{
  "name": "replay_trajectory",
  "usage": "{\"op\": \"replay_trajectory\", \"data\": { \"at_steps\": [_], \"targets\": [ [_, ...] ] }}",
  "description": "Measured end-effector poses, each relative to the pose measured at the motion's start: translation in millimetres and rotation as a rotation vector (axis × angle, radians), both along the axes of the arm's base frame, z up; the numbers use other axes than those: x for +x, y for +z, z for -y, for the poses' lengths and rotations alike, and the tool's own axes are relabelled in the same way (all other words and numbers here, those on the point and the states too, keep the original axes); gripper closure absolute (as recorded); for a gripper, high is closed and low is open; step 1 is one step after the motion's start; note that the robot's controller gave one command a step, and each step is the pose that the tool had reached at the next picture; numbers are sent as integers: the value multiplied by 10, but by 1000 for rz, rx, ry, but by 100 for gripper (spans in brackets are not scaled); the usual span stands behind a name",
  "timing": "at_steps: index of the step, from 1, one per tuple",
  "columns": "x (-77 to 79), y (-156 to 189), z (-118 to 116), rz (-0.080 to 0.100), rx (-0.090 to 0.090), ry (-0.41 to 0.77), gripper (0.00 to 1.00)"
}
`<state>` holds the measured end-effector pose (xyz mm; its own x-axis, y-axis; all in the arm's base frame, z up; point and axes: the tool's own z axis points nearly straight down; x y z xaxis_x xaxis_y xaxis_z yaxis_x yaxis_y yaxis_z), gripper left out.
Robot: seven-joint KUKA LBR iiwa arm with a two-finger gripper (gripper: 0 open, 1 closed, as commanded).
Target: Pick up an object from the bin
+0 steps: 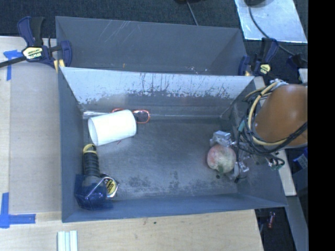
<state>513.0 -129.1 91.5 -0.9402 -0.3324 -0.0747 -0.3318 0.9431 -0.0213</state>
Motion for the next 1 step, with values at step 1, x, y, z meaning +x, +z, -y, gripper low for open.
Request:
{"op": "replay_trajectory", "data": {
  "at_steps": [1],
  "targets": [
    [225, -199, 26, 8, -12, 149, 0]
  ]
}}
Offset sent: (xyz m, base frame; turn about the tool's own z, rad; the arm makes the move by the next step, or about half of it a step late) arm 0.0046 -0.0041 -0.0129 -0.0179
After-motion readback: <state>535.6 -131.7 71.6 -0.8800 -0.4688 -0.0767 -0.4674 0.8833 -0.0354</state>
